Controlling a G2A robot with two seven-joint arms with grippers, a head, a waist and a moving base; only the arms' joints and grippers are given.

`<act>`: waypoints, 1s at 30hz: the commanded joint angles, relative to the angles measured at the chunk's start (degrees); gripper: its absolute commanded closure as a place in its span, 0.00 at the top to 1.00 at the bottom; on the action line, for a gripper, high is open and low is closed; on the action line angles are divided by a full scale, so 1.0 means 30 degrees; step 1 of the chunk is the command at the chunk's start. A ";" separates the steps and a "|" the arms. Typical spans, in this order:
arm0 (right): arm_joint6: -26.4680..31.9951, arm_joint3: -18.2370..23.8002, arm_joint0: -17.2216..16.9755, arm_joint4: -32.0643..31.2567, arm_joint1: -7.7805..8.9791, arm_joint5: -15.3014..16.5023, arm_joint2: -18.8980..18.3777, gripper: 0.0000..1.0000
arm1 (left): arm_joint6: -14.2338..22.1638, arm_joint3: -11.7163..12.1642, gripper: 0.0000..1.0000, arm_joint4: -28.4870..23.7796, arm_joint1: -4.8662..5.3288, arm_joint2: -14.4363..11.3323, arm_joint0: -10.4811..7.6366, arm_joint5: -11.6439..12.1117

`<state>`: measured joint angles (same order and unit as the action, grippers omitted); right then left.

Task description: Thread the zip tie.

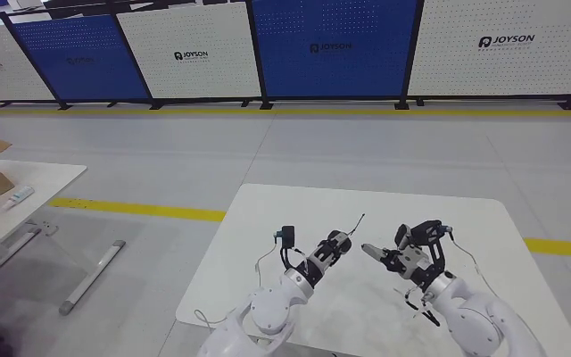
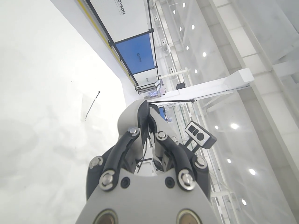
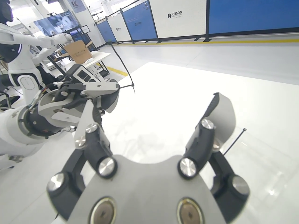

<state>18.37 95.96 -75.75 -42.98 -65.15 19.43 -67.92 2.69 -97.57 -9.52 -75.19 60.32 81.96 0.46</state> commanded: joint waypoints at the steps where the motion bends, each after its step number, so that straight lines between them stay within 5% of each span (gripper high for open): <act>1: 0.0176 0.0031 0.0106 -0.0595 0.0083 0.0016 -0.0053 1.00 | 0.0565 -0.0202 0.00 -0.0813 0.0054 0.0380 0.0095 -0.0204; 9: 0.1945 0.0275 0.1214 -0.4883 0.1129 0.0016 0.1714 1.00 | 0.4190 -0.1147 0.00 -0.3111 0.0400 0.1651 0.0431 -0.1643; 19: 0.1816 0.0170 0.1303 -0.5057 0.1202 0.0016 0.1796 1.00 | 0.4214 -0.1141 0.00 -0.2981 0.0430 0.1686 0.0429 -0.1781; 24: 0.0236 0.0261 0.1128 -0.5690 0.1166 0.0016 0.2092 1.00 | 0.5945 -0.0595 0.00 -0.5600 0.0390 0.1488 0.0028 -0.3090; 30: 0.0056 0.0071 0.1247 -0.5537 0.1183 0.0016 0.2266 1.00 | 0.5806 -0.0561 0.00 -0.5840 0.0390 0.1543 -0.0020 -0.2907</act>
<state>18.52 96.16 -72.00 -59.58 -61.59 19.49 -61.11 20.09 -99.25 -27.07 -74.02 64.96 81.90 -8.24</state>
